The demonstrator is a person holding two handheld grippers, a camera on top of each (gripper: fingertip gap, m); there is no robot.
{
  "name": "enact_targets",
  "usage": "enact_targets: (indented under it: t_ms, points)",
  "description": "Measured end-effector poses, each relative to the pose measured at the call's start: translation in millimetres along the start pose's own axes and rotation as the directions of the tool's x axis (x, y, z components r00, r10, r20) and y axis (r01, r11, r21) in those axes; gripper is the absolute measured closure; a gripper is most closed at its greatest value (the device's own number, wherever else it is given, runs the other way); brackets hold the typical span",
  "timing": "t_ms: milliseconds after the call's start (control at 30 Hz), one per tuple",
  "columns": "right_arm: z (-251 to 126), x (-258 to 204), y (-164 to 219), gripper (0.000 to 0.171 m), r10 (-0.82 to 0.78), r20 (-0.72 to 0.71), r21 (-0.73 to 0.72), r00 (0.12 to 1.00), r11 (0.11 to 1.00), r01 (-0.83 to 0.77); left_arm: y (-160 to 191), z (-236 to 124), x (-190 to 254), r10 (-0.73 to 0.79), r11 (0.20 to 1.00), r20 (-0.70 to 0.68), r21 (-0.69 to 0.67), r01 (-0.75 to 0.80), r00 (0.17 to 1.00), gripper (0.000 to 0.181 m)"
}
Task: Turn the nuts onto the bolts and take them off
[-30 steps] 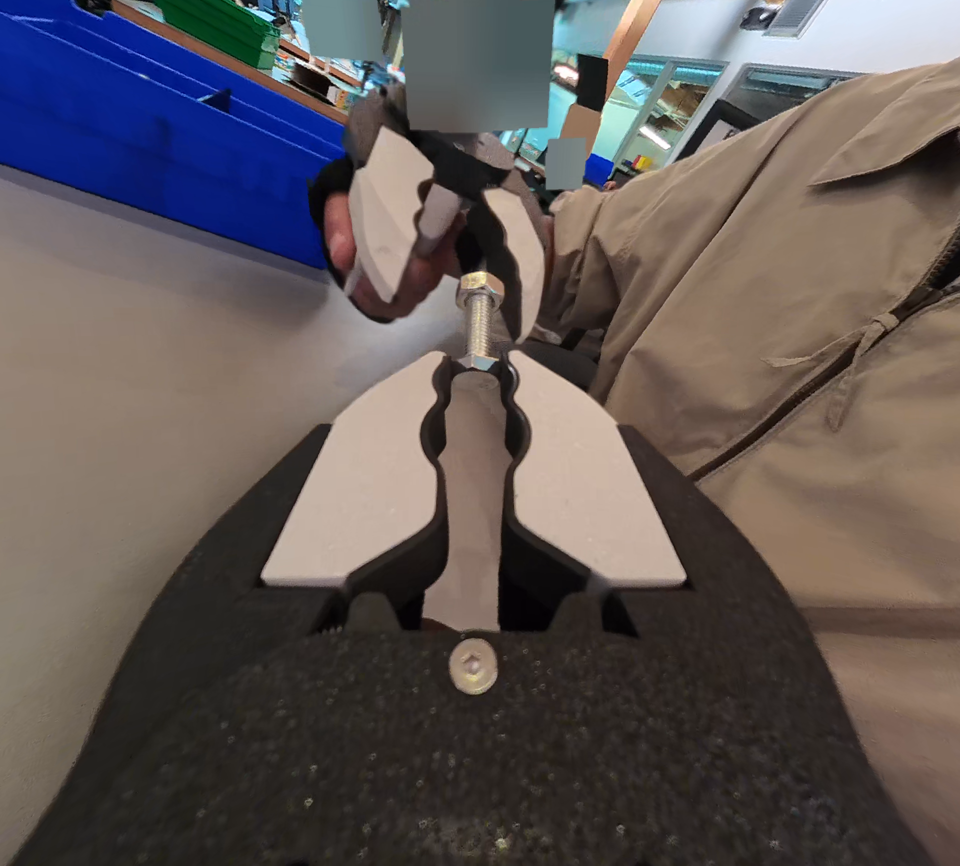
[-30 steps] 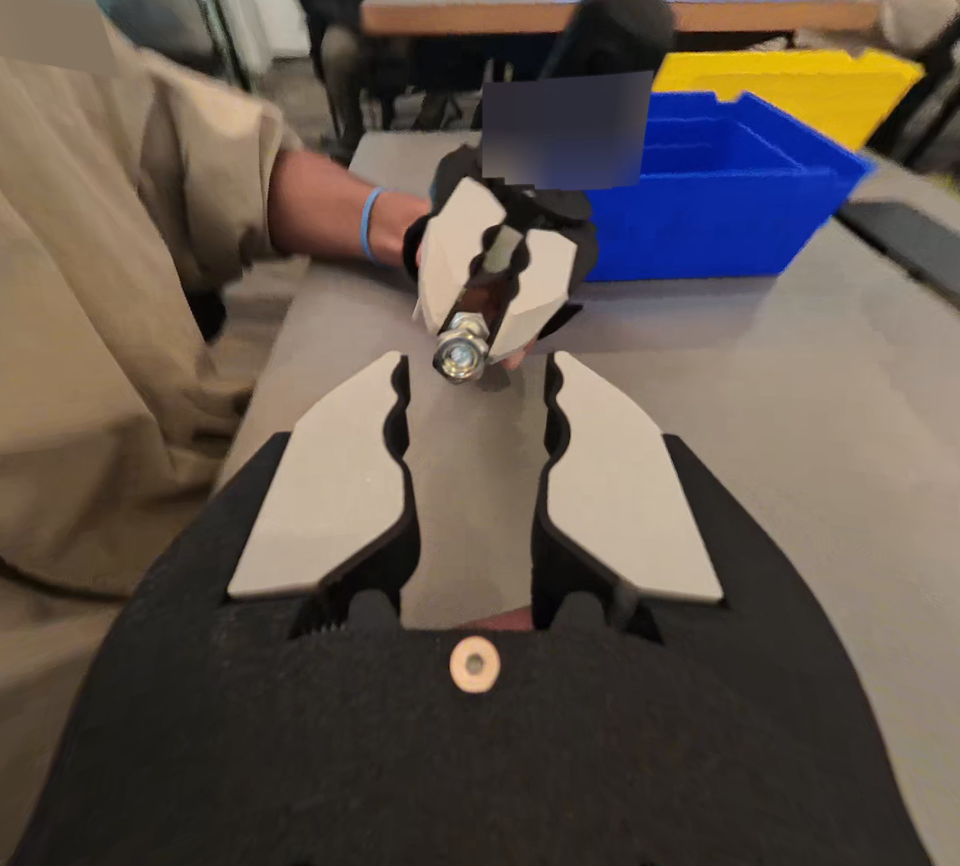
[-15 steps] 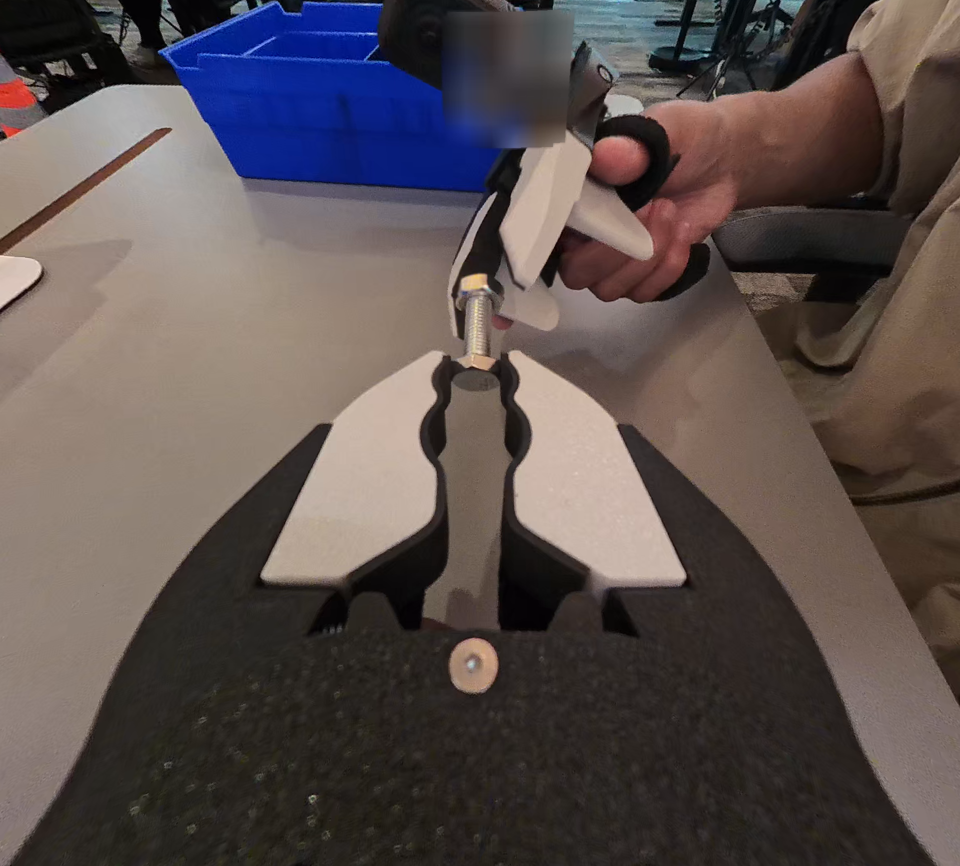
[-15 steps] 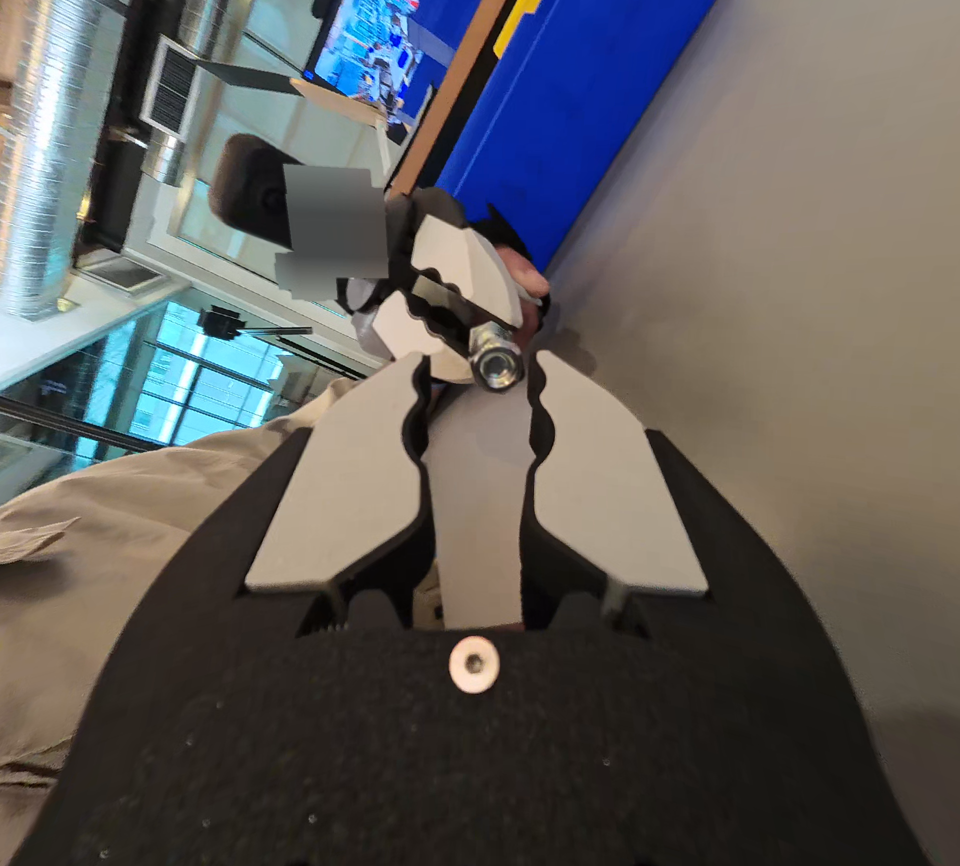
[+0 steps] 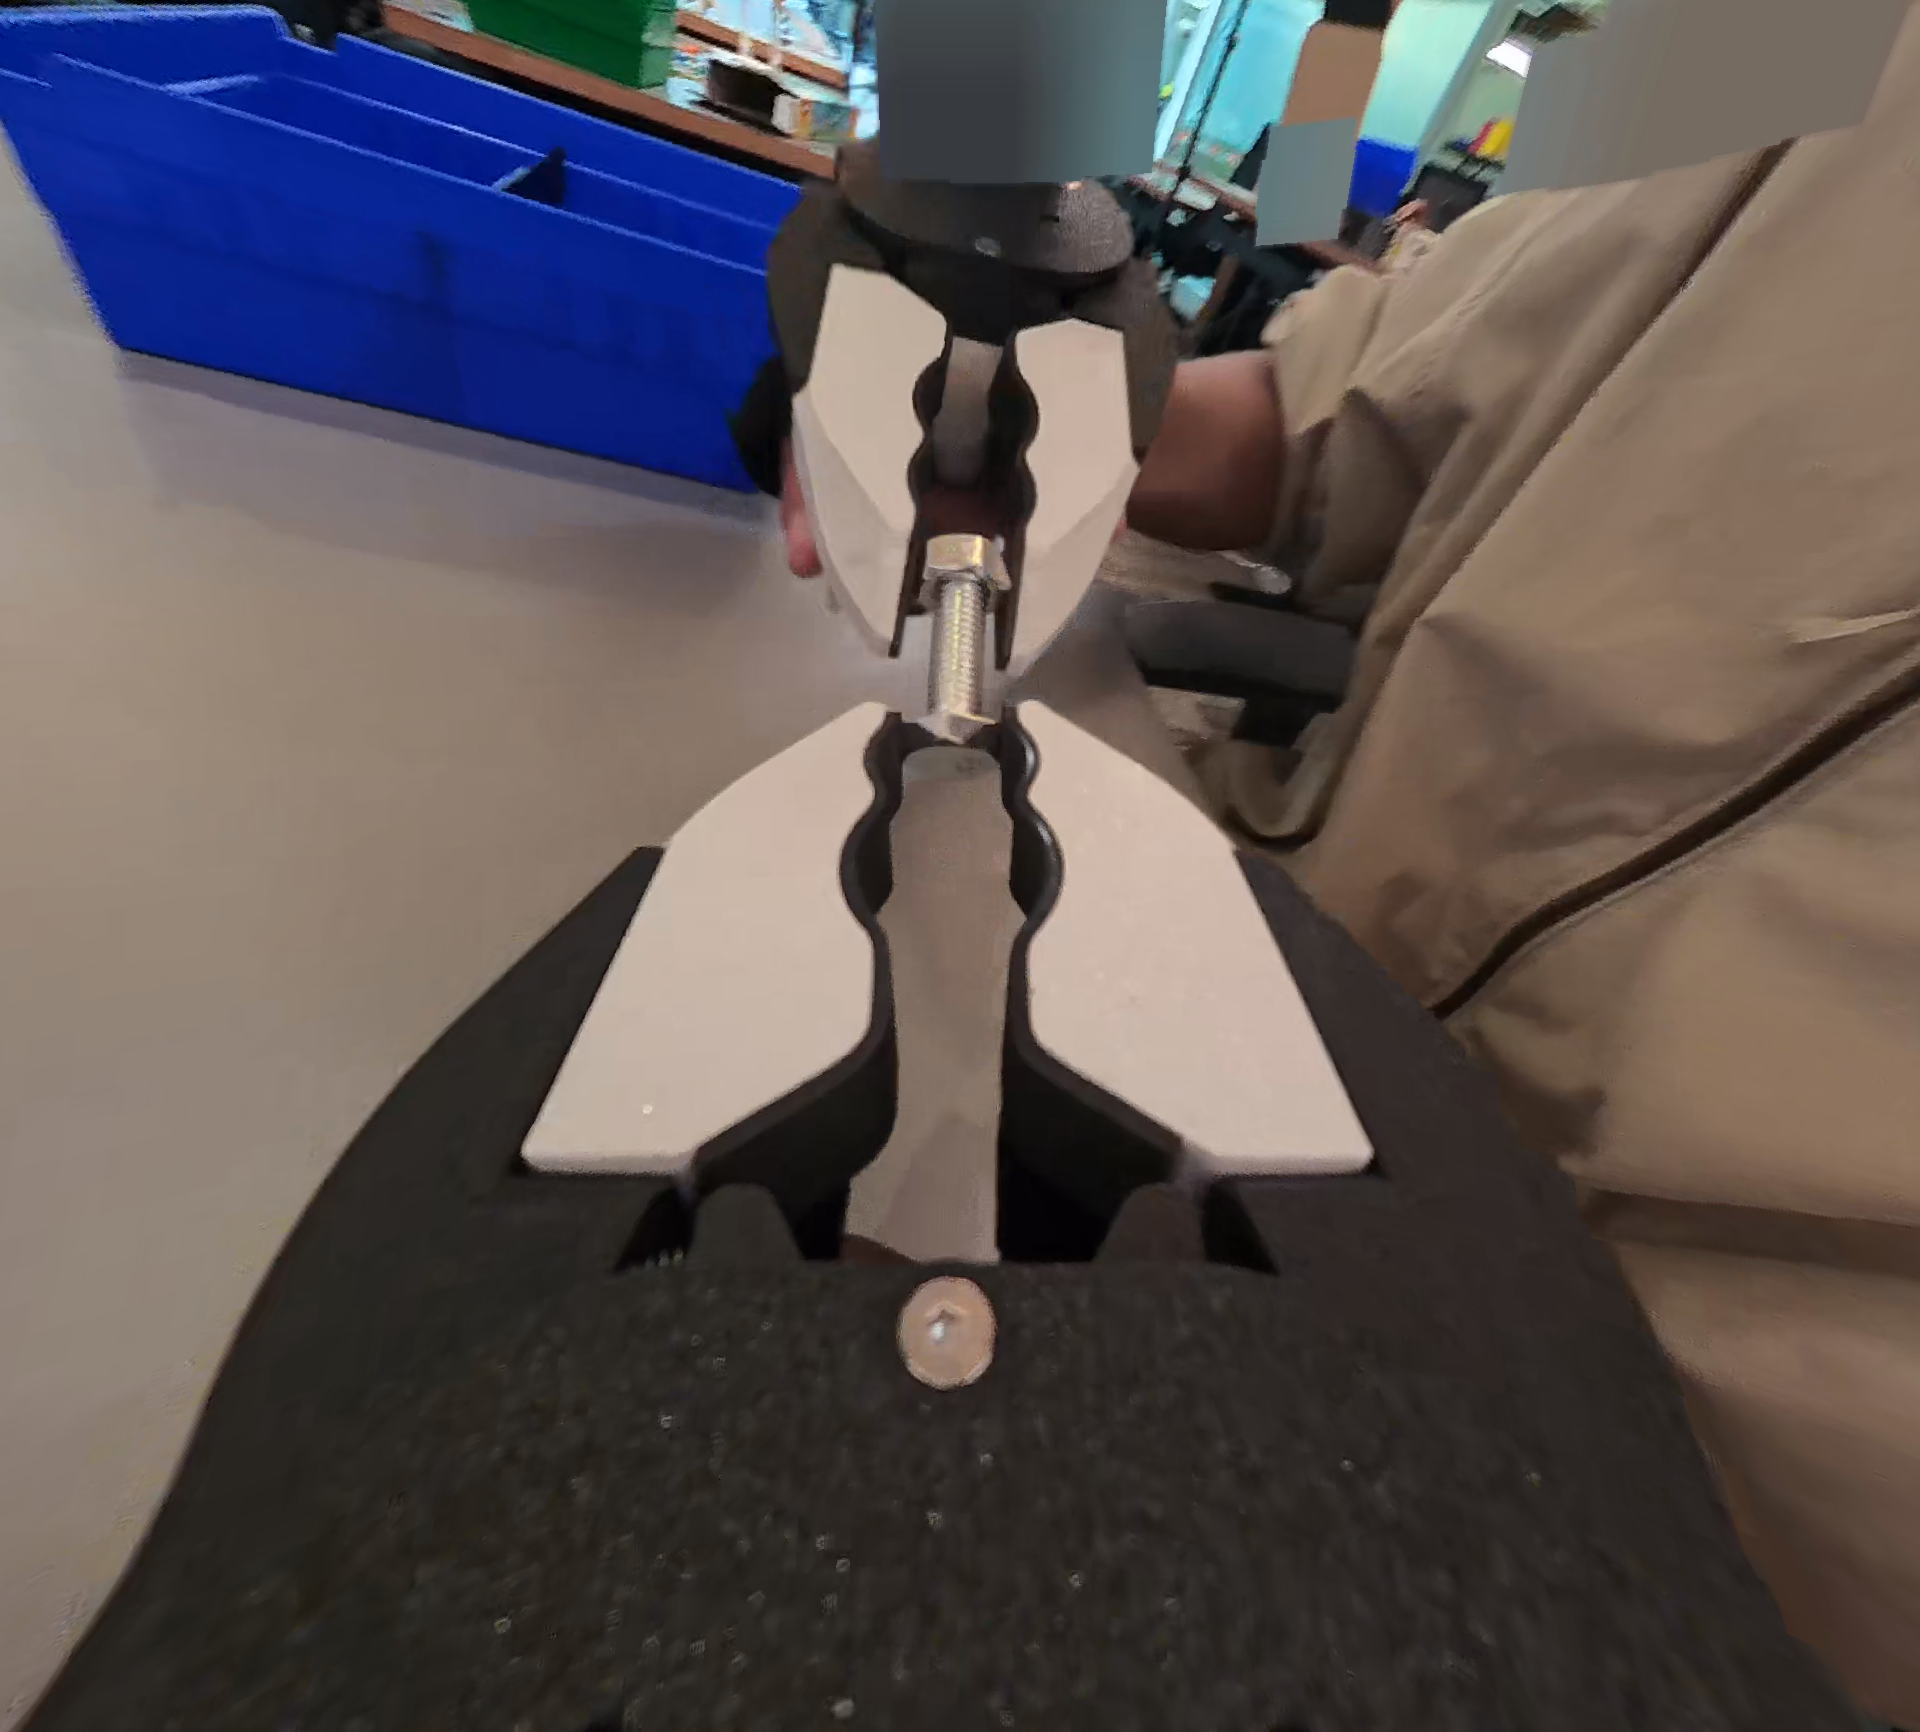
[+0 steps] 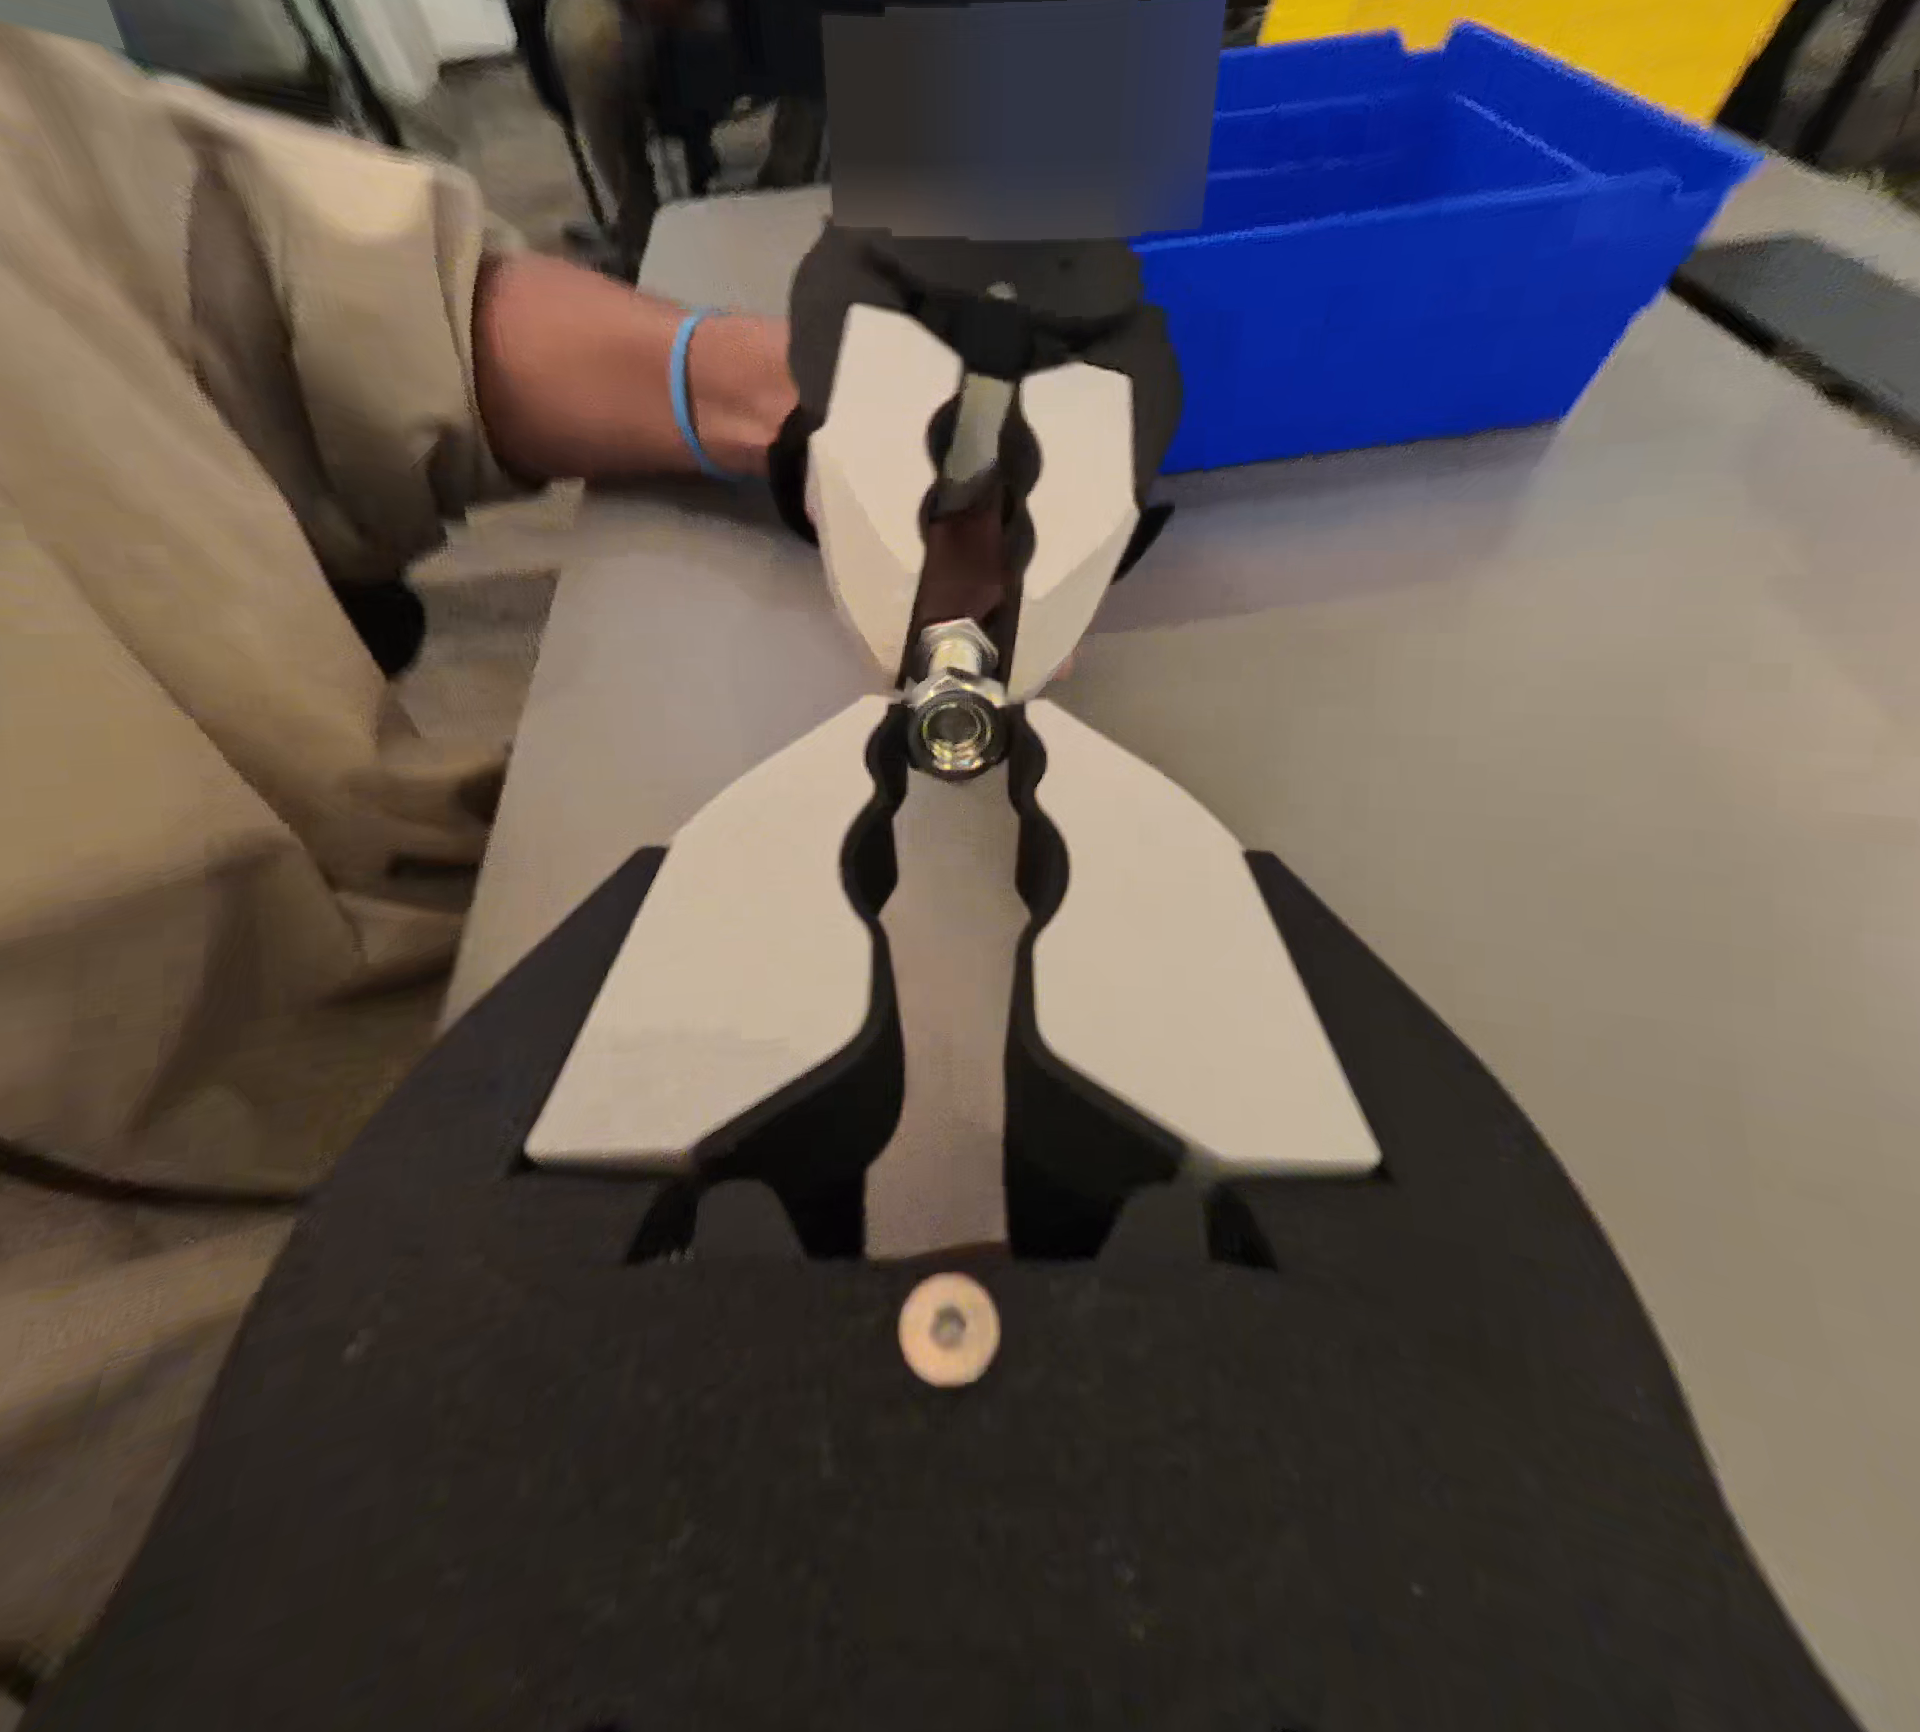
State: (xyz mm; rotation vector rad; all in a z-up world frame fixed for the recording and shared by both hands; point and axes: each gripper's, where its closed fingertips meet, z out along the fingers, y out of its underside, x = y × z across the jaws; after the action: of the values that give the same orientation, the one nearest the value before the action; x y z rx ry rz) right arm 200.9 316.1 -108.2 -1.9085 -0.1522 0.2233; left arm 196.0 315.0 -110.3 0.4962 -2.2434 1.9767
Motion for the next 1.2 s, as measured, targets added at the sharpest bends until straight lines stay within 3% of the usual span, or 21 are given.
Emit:
enact_targets:
  t_ms: [133, 267, 367, 500, 600, 733, 800, 933, 1033, 1067, 1133, 1200]
  points:
    - [-2.1, -12.0, -5.8, 0.152, -0.342, 0.037, -0.05, 0.939, 0.938, 0.343, -2.9, -0.3, 15.8, -0.103, 0.994, -0.154, 0.027, 0.109, 0.983, 0.164]
    - [-1.6, -22.3, -10.3, 0.152, -0.655, 0.05, -0.089, 0.754, 0.749, 0.657, -3.3, -2.6, 29.4, -0.209, 0.974, -0.309, 0.017, 0.225, 0.928, 0.164]
    - [-1.4, -28.2, -16.1, 0.152, -0.793, 0.047, -0.083, 0.607, 0.603, 0.794, -6.0, -4.4, 36.4, -0.218, 0.97, -0.36, 0.022, 0.242, 0.907, 0.164]
    - [-0.5, -19.6, -19.0, 0.15, -0.639, 0.049, -0.074, 0.768, 0.764, 0.64, -10.8, -9.1, 28.3, -0.201, 0.972, -0.316, 0.053, 0.229, 0.927, 0.164]
    - [-1.8, -15.5, -23.2, 0.128, -0.487, 0.032, 0.0, 0.873, 0.873, 0.488, -11.5, -11.1, 19.2, -0.173, 0.979, -0.248, 0.067, 0.194, 0.953, 0.164]
    - [-1.1, 7.5, -19.1, 0.111, -0.102, -0.023, 0.053, 0.995, 0.993, 0.103, -9.8, -11.6, -5.5, -0.054, 0.996, -0.023, 0.068, 0.056, 0.998, 0.164]
    - [0.1, 18.8, -12.3, 0.106, 0.198, -0.013, 0.089, 0.98, 0.977, -0.196, -8.1, -12.1, -17.7, 0.027, 0.999, 0.103, 0.041, -0.031, 0.994, 0.164]
    - [-0.8, 25.1, -3.7, 0.117, 0.598, 0.104, 0.167, 0.795, 0.777, -0.607, -1.1, -10.0, -31.3, 0.189, 0.982, 0.264, -0.058, -0.18, 0.946, 0.164]
    - [4.3, 22.5, 3.2, 0.123, 0.667, 0.12, 0.155, 0.735, 0.719, -0.678, 6.7, -4.7, -32.4, 0.225, 0.973, 0.276, -0.104, -0.204, 0.934, 0.164]
    - [6.9, 21.4, 5.5, 0.127, 0.662, 0.106, 0.149, 0.742, 0.727, -0.67, 7.4, -3.4, -32.7, 0.228, 0.973, 0.28, -0.103, -0.207, 0.932, 0.164]
    - [10.8, 20.2, 9.6, 0.152, 0.64, 0.073, 0.137, 0.765, 0.754, -0.643, 9.8, -0.8, -28.6, 0.21, 0.976, 0.247, -0.101, -0.191, 0.946, 0.164]
    - [10.4, 21.4, 9.3, 0.153, 0.581, 0.035, 0.149, 0.813, 0.802, -0.579, 8.4, -0.7, -27.6, 0.194, 0.98, 0.24, -0.092, -0.176, 0.951, 0.164]
